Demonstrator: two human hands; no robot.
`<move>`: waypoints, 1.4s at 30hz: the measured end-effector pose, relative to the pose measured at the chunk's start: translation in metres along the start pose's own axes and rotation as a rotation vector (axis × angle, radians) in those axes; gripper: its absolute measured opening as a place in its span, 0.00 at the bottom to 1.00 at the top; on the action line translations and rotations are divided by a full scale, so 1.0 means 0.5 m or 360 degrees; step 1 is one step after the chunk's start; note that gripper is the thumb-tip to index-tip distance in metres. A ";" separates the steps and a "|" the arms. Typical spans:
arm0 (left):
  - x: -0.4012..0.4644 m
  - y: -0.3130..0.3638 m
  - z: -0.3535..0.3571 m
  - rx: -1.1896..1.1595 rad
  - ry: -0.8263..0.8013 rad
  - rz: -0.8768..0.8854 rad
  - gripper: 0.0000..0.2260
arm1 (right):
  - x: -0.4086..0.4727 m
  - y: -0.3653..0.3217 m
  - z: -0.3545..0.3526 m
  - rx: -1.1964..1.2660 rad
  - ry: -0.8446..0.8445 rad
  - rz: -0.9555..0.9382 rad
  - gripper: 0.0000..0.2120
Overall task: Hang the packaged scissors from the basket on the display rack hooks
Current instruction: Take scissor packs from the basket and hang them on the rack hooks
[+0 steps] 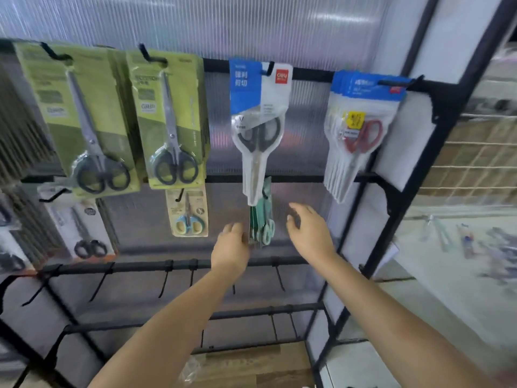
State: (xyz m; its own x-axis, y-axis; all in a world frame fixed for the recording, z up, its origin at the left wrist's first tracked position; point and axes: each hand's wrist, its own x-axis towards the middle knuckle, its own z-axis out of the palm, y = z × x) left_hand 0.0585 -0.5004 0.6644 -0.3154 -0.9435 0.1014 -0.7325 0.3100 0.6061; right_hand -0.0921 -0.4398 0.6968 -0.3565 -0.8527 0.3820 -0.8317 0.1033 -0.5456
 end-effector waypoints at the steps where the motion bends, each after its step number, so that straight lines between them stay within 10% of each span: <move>1: -0.018 0.001 -0.007 -0.0002 -0.0001 0.0064 0.04 | -0.027 -0.012 -0.006 -0.0031 0.0003 0.0034 0.19; 27: -0.687 0.156 0.128 -0.0074 -0.0999 0.1447 0.19 | -0.942 -0.056 -0.238 -0.0470 0.0608 0.1338 0.13; 42: -0.881 0.031 0.431 0.0434 -0.1779 0.1365 0.17 | -1.328 0.114 -0.054 -0.0017 0.0337 0.2397 0.17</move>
State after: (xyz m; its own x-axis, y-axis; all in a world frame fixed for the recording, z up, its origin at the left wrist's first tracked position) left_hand 0.0561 -0.0545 0.4589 -0.9175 0.0883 -0.3878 -0.1268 0.8591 0.4958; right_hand 0.0860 0.1461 0.4323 -0.9017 0.1340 -0.4110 0.3486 0.7876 -0.5080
